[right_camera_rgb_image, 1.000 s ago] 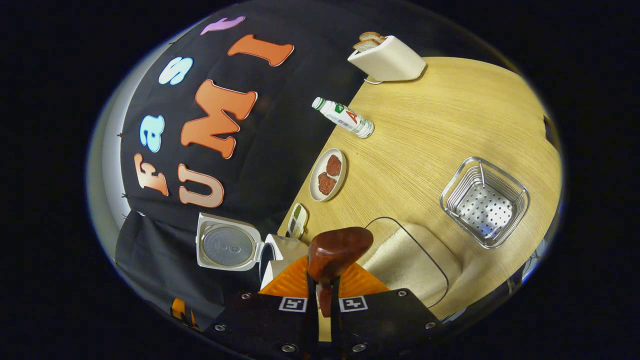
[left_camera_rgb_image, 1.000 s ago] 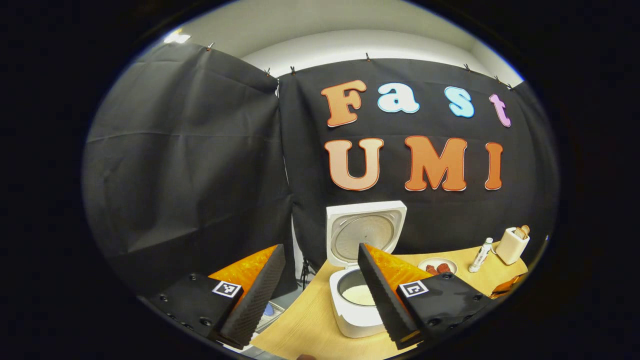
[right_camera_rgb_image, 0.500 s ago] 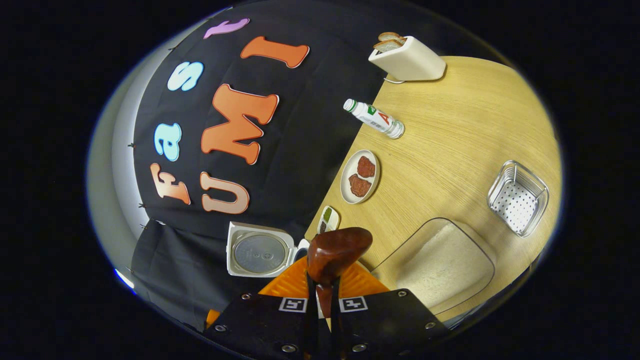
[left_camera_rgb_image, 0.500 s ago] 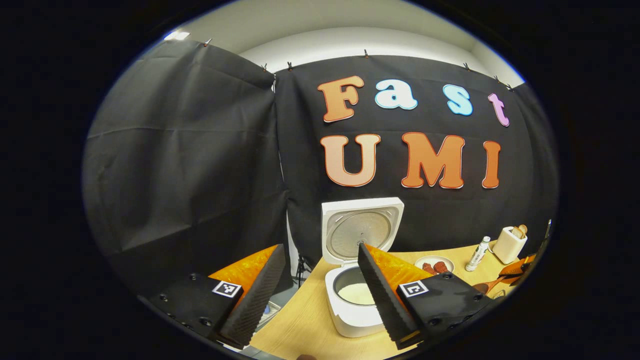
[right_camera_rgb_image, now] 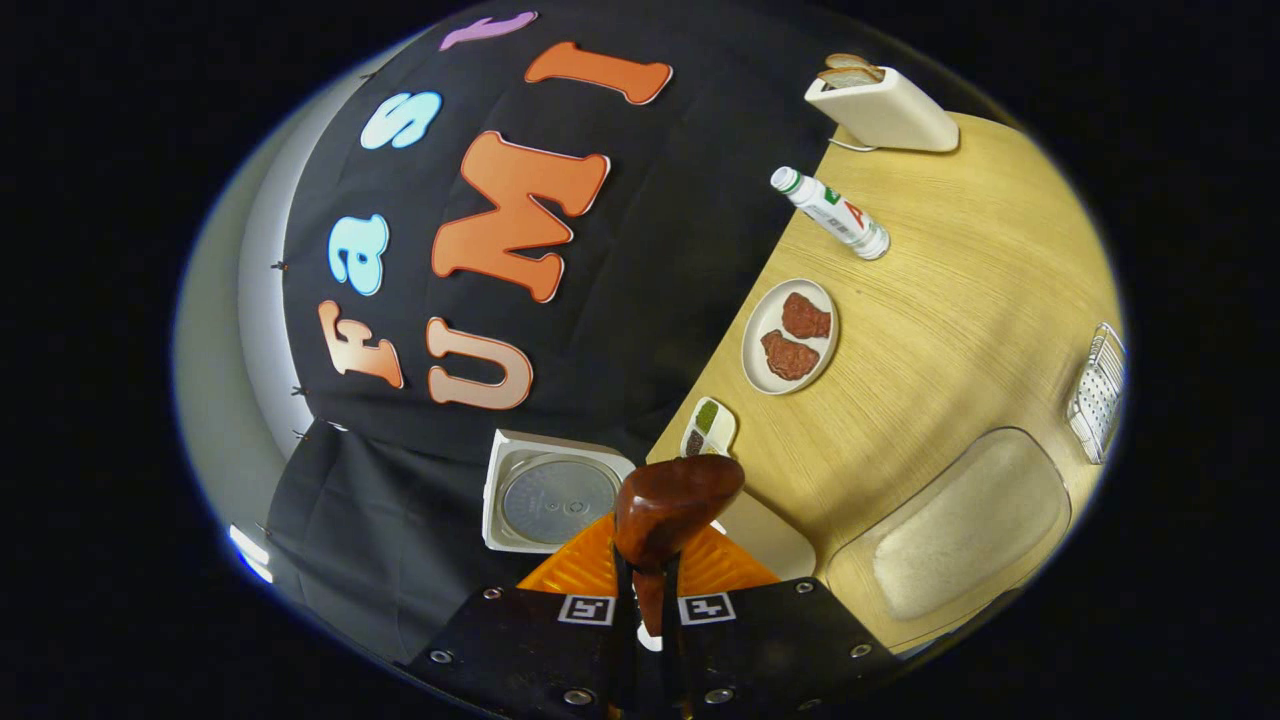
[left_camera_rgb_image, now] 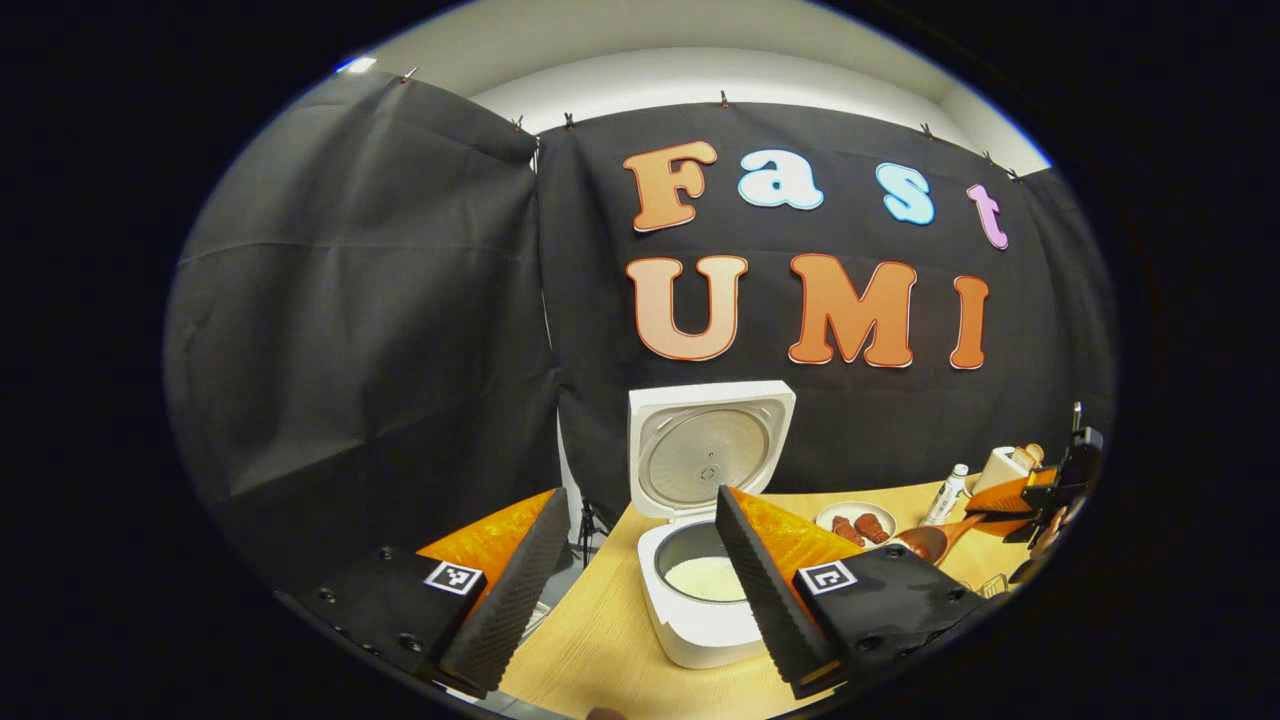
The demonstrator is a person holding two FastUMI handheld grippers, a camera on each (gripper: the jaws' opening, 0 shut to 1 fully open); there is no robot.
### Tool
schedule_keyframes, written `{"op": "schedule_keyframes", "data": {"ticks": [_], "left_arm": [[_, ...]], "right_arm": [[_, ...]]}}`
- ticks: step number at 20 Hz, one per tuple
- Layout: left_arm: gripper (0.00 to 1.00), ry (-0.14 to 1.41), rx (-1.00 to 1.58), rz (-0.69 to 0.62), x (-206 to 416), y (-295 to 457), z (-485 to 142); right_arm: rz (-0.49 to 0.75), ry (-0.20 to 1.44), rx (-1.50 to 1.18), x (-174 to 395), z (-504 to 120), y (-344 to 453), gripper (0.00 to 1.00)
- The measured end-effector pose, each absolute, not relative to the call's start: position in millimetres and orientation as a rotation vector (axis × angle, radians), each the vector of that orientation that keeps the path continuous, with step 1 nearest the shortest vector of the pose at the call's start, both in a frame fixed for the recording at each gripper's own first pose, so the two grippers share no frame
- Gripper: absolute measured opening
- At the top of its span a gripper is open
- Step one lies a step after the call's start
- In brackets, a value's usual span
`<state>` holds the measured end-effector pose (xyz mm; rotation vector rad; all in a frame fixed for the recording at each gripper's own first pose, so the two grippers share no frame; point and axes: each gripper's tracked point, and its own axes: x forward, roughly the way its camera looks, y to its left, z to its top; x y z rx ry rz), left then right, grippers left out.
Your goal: Close the left gripper, press the button to open the rice cooker; take a wooden spoon from the chopstick holder with the right hand, scoop a spoonful of rice and pour it into the rice cooker, then put the wooden spoon back into the chopstick holder.
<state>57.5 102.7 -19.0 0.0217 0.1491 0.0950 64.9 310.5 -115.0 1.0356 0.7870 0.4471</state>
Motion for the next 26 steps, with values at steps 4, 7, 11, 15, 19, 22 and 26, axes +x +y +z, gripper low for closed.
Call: {"op": "schedule_keyframes", "data": {"ticks": [4,7,11,15,19,22,26], "left_arm": [[0.99,0.163,0.017,0.082,58,105,-25],[0.99,0.170,0.024,0.080,55,109,-27],[0.99,0.172,0.014,0.083,56,115,-28],[0.99,0.180,0.001,0.092,58,122,-34],[0.99,0.194,-0.008,0.105,55,130,-40],[0.99,0.199,-0.005,0.110,55,134,-43],[0.99,0.205,-0.006,0.111,54,135,-46]], "right_arm": [[0.480,0.759,1.011,82,-96,345,0.09],[0.504,0.717,0.959,97,-82,371,0.09],[0.524,0.674,0.880,111,-71,401,0.09],[0.531,0.639,0.785,121,-75,424,0.09],[0.538,0.608,0.679,128,-72,449,0.09],[0.549,0.575,0.606,126,-71,451,0.09],[0.565,0.522,0.541,128,-62,454,0.09]]}}
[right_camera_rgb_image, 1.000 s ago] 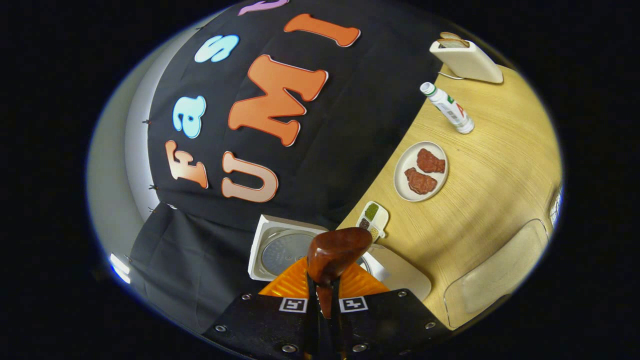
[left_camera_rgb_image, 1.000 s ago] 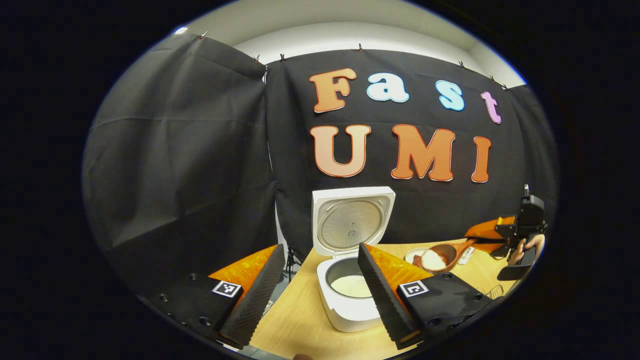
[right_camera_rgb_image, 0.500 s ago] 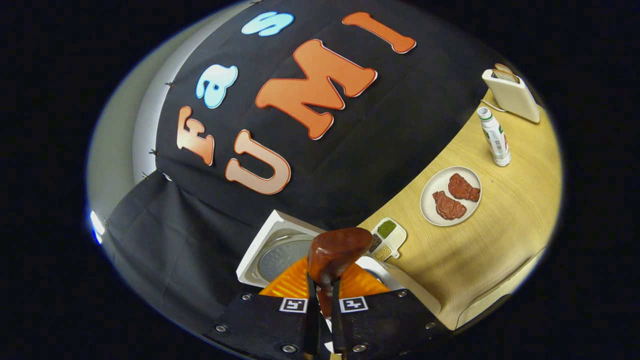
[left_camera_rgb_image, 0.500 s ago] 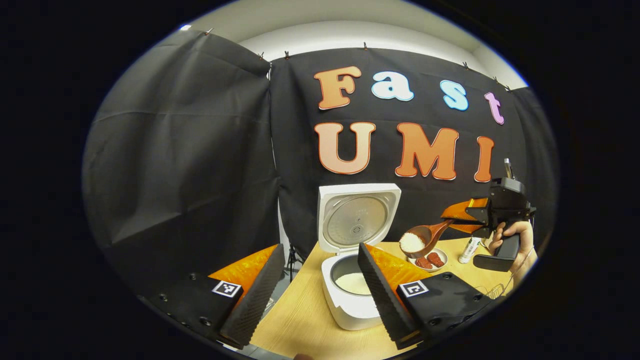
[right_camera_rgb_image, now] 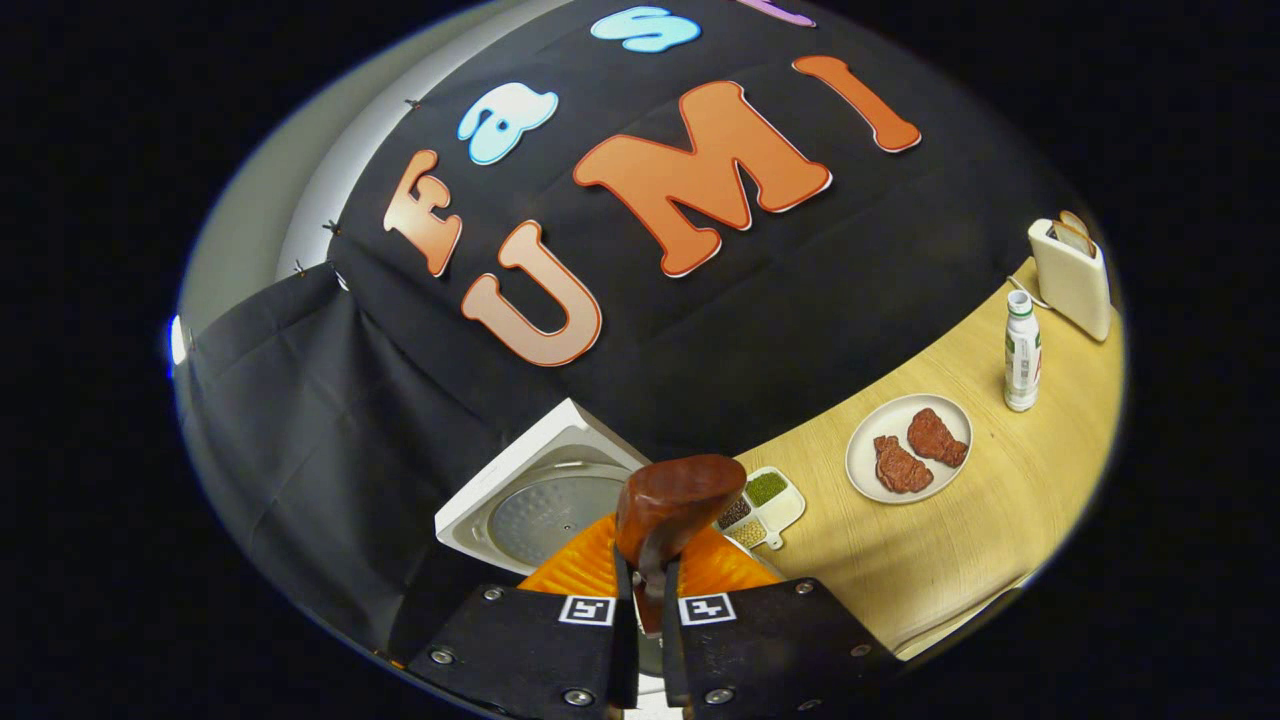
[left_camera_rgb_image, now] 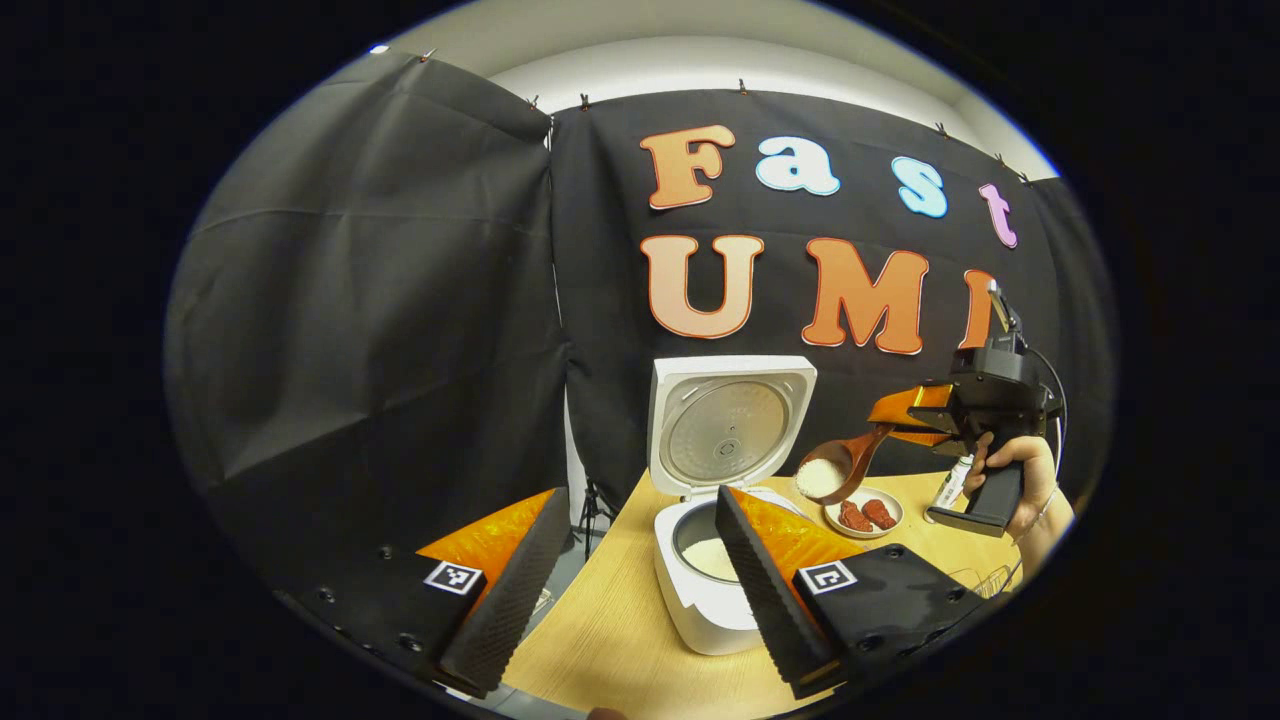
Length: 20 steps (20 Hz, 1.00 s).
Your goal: Close the left gripper, press the button to open the rice cooker; take a wooden spoon from the chopstick holder with the right hand, scoop a spoonful of rice and pour it into the rice cooker, then put the wooden spoon back into the chopstick holder.
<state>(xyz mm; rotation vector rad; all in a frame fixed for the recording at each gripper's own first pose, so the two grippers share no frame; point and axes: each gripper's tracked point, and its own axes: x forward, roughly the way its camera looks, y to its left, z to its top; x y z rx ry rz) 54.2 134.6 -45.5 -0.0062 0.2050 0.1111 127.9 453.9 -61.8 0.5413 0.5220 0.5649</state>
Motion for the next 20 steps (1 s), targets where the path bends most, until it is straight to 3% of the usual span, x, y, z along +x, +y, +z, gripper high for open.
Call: {"op": "schedule_keyframes", "data": {"ticks": [20], "left_arm": [[0.99,0.215,-0.012,0.126,55,147,-51]], "right_arm": [[0.634,0.340,0.269,116,-32,485,0.09]]}}
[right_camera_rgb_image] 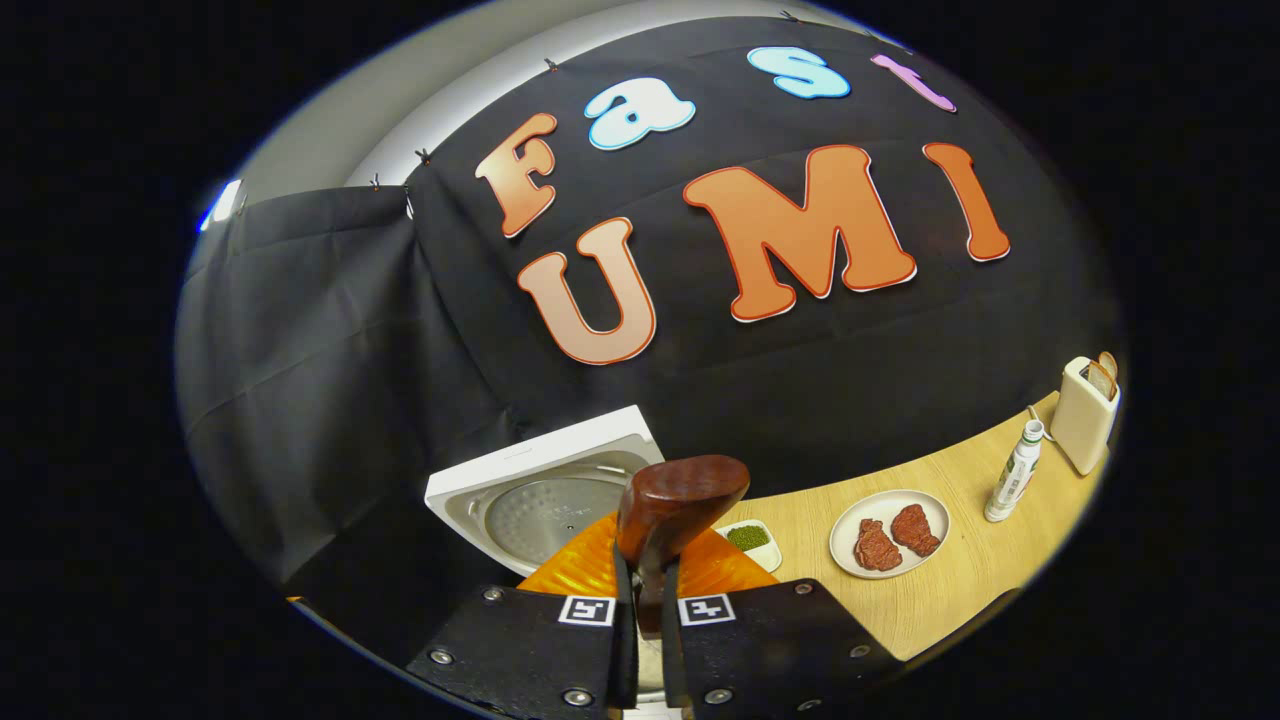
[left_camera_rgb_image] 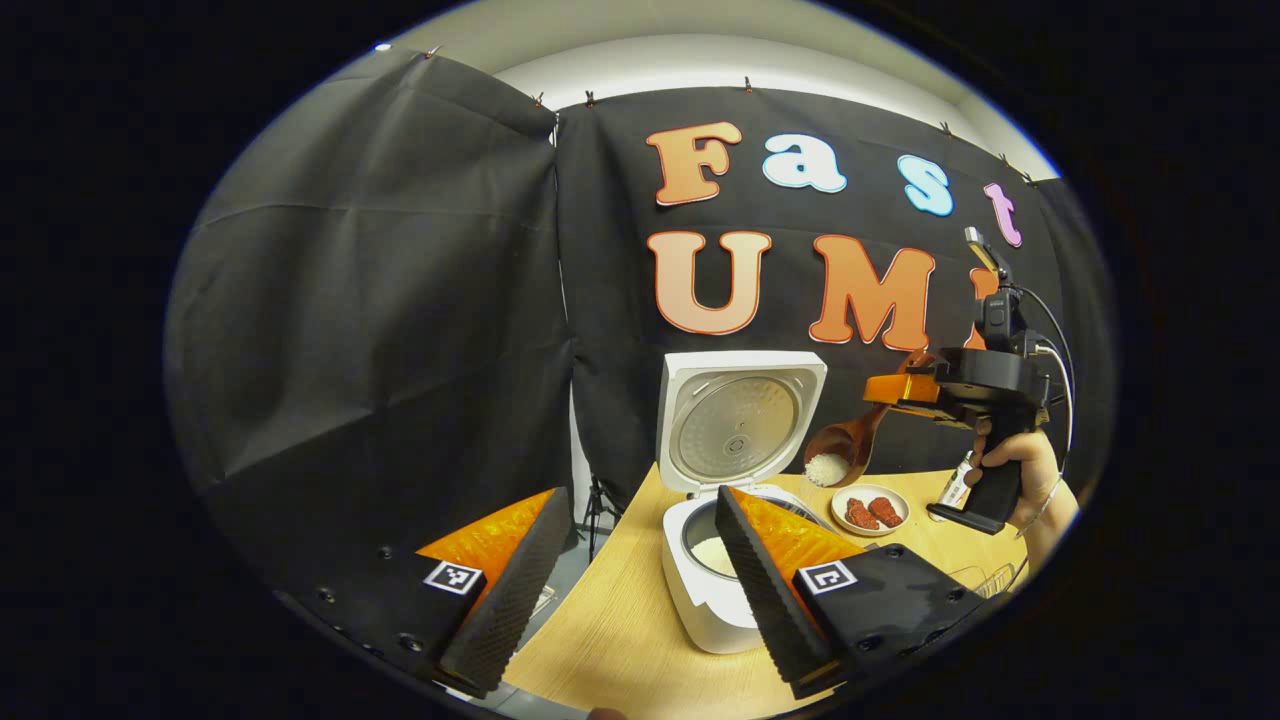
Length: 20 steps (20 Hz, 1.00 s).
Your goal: Close the left gripper, press the button to open the rice cooker; take a wooden spoon from the chopstick holder with the right hand, scoop a spoonful of rice and pour it into the rice cooker, then put the wooden spoon back into the chopstick holder.
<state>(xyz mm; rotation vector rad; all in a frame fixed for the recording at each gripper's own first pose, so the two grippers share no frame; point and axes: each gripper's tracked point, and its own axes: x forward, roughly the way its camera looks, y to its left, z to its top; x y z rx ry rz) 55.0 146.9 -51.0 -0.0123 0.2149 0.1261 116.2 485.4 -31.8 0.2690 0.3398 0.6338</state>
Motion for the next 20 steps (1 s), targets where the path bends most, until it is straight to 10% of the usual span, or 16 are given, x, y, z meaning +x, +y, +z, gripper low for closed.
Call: {"op": "schedule_keyframes", "data": {"ticks": [20], "left_arm": [[0.99,0.224,-0.011,0.124,59,144,-59]], "right_arm": [[0.730,0.173,0.010,93,-27,503,0.09]]}}
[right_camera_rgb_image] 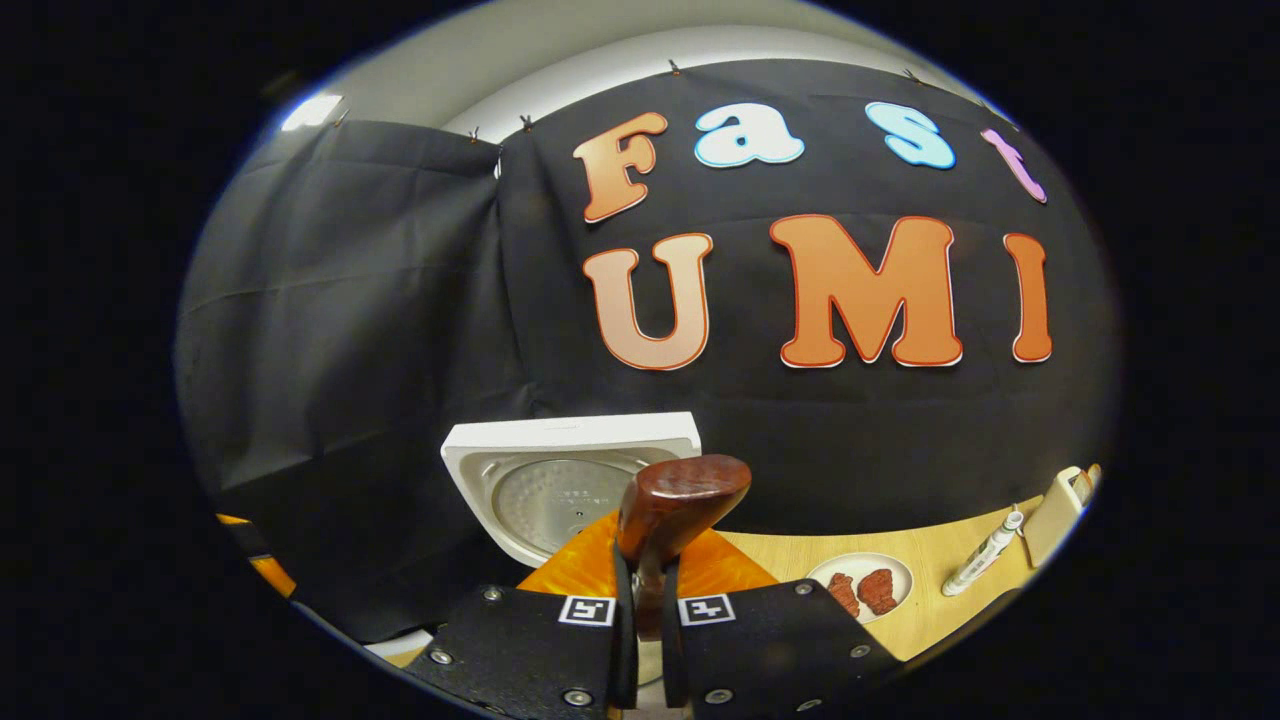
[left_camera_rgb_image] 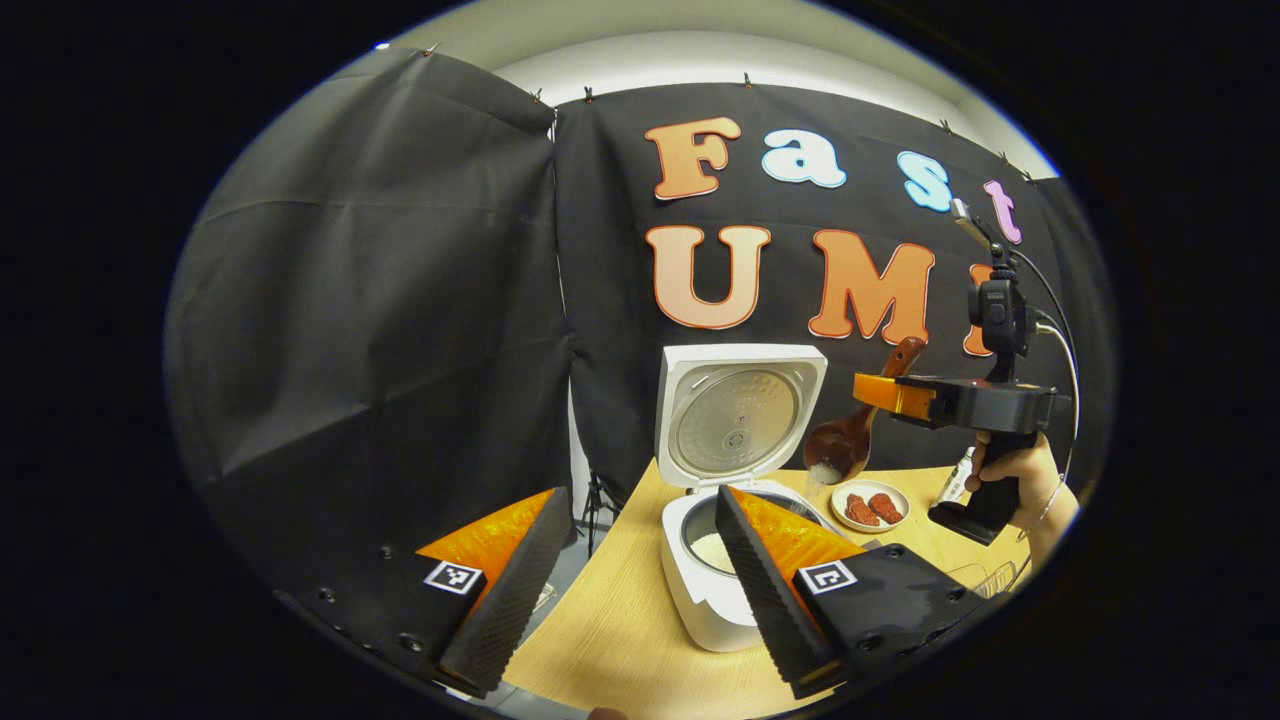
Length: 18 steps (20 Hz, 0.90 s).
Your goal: Close the left gripper, press the button to open the rice cooker; take a wooden spoon from the chopstick holder with the right hand, scoop a spoonful of rice and pour it into the rice cooker, then put the wooden spoon back into the chopstick holder.
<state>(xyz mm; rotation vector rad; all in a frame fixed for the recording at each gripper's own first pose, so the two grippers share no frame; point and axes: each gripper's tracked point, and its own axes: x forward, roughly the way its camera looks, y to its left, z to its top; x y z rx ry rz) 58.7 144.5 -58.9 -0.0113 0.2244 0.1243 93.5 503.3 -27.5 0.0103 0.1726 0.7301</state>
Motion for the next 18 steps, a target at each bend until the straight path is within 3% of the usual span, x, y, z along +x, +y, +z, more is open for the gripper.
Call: {"op": "schedule_keyframes", "data": {"ticks": [18], "left_arm": [[0.99,0.239,-0.010,0.121,51,145,-65]], "right_arm": [[0.842,-0.033,-0.329,48,-46,524,0.09]]}}
